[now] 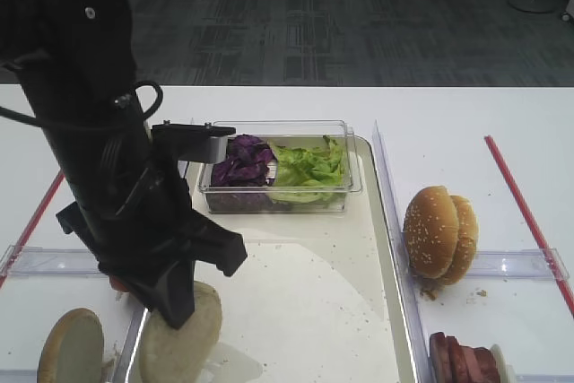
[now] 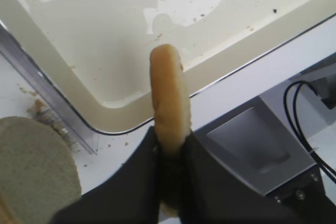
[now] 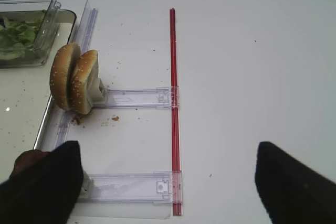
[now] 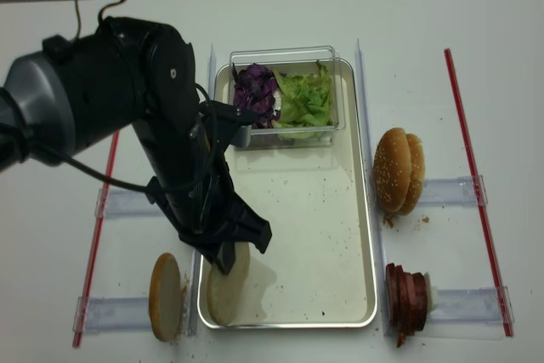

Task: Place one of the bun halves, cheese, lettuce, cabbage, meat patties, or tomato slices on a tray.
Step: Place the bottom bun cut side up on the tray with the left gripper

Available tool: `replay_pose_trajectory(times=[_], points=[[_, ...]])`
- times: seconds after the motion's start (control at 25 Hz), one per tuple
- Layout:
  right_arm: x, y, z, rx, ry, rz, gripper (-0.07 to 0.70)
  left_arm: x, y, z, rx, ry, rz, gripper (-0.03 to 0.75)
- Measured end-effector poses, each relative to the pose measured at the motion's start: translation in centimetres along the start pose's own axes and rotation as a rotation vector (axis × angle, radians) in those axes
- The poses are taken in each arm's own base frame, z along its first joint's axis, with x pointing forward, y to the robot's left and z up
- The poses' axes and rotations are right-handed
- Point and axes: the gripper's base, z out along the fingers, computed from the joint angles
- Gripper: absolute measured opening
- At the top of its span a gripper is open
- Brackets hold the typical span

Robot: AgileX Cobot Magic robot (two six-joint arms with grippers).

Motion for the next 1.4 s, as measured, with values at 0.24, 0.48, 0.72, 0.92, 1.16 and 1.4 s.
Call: replay_pose_trajectory(times=[0.24,0.48,0.72,0.92,1.16,1.4], points=[[0.0,0.0,0.0,0.0,0.0,0.0,0.676,-0.5,0.5,-0.8,0.202,-0.035,0.029,0.032],[0.0,0.0,0.0,0.0,0.0,0.0,0.676,-1.3,1.0,-1.9,0.405,-0.128,0.086,0.032],[0.0,0.0,0.0,0.0,0.0,0.0,0.676,-1.8,1.6,-2.7,0.501,-0.222,0.159,0.032],[0.0,0.0,0.0,0.0,0.0,0.0,0.676,-2.7,2.1,-2.2,0.555,-0.249,0.177,0.031],[0.0,0.0,0.0,0.0,0.0,0.0,0.676,-4.5,3.0,0.7,0.597,-0.209,0.169,0.031],[0.0,0.0,0.0,0.0,0.0,0.0,0.676,-5.7,3.7,3.6,0.611,-0.15,0.162,0.031]])
